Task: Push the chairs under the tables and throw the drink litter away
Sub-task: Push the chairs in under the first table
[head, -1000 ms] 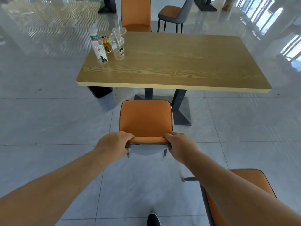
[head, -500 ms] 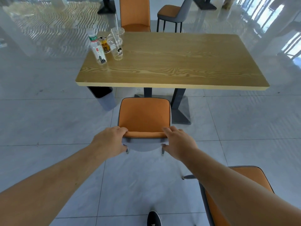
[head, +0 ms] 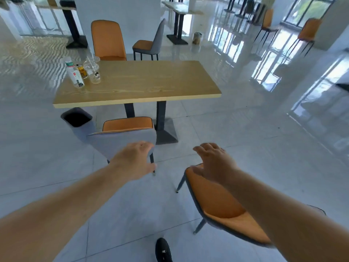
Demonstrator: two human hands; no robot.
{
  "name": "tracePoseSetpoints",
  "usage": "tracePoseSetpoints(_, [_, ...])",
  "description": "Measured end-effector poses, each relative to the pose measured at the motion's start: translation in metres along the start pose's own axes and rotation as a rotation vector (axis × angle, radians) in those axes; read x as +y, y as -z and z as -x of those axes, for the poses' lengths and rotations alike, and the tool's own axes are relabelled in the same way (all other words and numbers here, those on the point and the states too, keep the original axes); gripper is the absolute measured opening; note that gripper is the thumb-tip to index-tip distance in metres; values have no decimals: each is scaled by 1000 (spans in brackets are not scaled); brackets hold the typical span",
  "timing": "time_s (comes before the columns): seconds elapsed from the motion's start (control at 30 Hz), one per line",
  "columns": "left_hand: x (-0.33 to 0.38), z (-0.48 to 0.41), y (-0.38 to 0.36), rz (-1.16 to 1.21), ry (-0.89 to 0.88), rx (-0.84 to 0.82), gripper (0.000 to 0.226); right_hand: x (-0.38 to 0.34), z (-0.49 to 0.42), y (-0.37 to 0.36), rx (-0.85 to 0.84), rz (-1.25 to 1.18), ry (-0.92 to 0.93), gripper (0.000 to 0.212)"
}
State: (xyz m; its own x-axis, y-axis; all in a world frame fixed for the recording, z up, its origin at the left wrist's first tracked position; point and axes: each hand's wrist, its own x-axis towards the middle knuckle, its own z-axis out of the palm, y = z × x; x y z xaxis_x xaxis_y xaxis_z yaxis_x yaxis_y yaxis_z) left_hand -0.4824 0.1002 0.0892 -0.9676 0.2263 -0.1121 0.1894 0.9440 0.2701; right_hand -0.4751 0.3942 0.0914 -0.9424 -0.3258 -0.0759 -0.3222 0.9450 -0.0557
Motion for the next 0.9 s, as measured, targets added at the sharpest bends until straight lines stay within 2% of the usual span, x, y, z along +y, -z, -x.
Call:
tracePoseSetpoints(0.27, [177, 56, -65, 5, -215, -28, 70, 99, 159, 2, -47, 16, -147, 70])
tracePoseSetpoints(0.4, [261, 62, -106, -20, -246, -57, 72, 171, 213, -12, -98, -25, -177, 71])
tracePoseSetpoints(0.6, [370, 53, -175, -51, -169, -150, 76, 282, 268, -54, -241, -44, -146, 75])
tracePoseSetpoints(0.8, [445, 51, -239, -69, -34, -334, 92, 372, 289, -93, -320, -63, -23, 79])
tracePoseSetpoints(0.9, [464, 50, -257, -97, -19, -393, 78, 397, 290, -107, -336, -102, -3, 66])
